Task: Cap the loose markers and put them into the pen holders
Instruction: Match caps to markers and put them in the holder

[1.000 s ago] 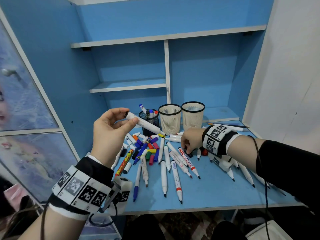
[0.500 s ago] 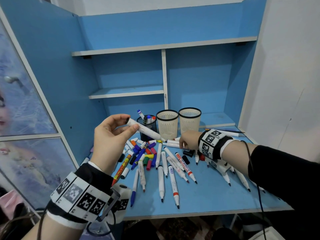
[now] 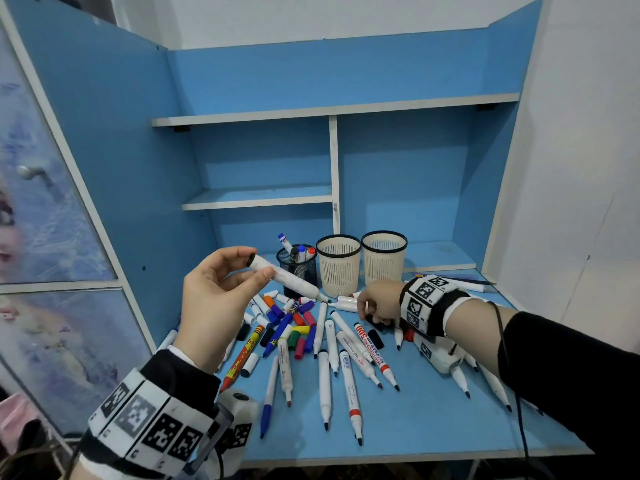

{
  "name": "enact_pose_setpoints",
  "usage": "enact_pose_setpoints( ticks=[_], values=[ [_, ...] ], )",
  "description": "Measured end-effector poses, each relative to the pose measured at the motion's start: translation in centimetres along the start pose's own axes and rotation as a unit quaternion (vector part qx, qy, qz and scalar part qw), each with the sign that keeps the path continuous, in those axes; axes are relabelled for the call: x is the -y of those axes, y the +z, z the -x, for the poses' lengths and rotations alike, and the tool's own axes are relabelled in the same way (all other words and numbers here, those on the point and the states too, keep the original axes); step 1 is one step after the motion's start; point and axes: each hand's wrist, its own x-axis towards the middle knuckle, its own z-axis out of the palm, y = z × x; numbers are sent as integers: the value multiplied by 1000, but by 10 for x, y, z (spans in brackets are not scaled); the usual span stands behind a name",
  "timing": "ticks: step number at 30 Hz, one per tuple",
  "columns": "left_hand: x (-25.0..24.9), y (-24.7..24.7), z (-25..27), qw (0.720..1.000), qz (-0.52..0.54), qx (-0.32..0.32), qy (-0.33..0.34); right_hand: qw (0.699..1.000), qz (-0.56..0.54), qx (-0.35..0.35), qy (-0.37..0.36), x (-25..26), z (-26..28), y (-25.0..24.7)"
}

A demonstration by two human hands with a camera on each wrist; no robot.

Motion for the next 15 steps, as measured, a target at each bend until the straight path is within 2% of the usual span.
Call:
enact_pose_setpoints(
  ticks=[5, 9, 12, 15],
  values=[
    [5, -1, -2, 1000, 8, -3, 1, 997, -76, 0, -19, -5, 2, -5],
    [8, -2, -2, 1000, 15, -4, -3, 993, -116, -3, 2, -8, 6, -5],
    [10, -3, -3, 1000, 17, -12, 0, 999, -37, -22, 17, -5, 9, -2],
    [10, -9, -5, 999, 25, -31, -1, 999, 40, -18, -7, 1, 11, 4]
  ],
)
